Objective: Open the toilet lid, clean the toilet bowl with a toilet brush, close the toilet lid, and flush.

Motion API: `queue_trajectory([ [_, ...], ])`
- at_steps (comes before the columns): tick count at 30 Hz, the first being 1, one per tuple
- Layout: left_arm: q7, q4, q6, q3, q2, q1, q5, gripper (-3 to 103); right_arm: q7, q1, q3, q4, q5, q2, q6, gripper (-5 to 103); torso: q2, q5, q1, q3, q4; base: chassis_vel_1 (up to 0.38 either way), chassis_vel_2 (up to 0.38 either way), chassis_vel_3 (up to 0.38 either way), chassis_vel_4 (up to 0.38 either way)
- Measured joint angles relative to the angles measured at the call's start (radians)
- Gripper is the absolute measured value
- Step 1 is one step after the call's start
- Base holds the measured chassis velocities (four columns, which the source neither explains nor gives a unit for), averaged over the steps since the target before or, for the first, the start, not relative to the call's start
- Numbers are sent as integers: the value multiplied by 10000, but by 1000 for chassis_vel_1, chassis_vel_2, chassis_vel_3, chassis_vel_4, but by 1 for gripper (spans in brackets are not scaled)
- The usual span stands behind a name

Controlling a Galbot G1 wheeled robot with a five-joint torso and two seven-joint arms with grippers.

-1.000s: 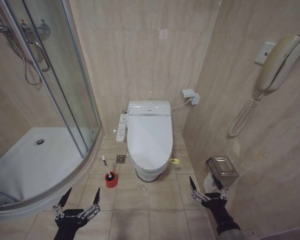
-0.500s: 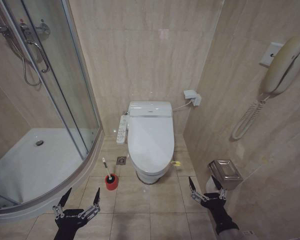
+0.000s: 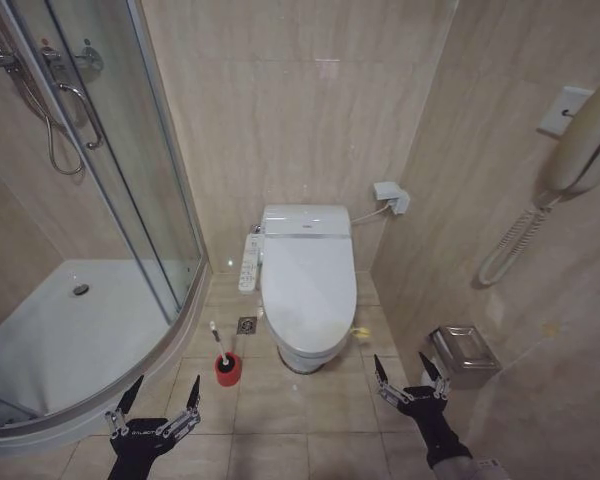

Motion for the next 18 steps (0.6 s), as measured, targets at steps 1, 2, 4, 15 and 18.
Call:
queue_trajectory([
  [1, 0, 0, 0, -1, 0, 0, 0, 100, 14, 34, 19, -13, 21, -11, -6, 100, 1, -1, -1, -1, -1, 44, 126, -38, -149],
  [2, 0, 0, 0, -1, 0, 0, 0, 100, 14, 34, 19, -13, 21, -11, -6, 100, 1, -1, -1, -1, -1, 44, 126, -38, -149],
  [4, 0, 0, 0, -3, 1, 0, 0, 100, 26, 85, 63, -30, 69, -46, -40, 100, 0, -4, -1, -1, 1, 63, 114, -25, -114],
  [15, 0, 0, 0, 1, 0, 0, 0, 100, 23, 91, 78, -89, 150, -75, -41, 100, 1, 2, -4, 0, 0, -90, 68, 91, -74],
  [18, 0, 0, 0, 1, 0, 0, 0, 100, 14, 95, 86, -111, 184, -98, -10, 100, 1, 2, -2, 0, 1, -157, 165, 162, -169],
])
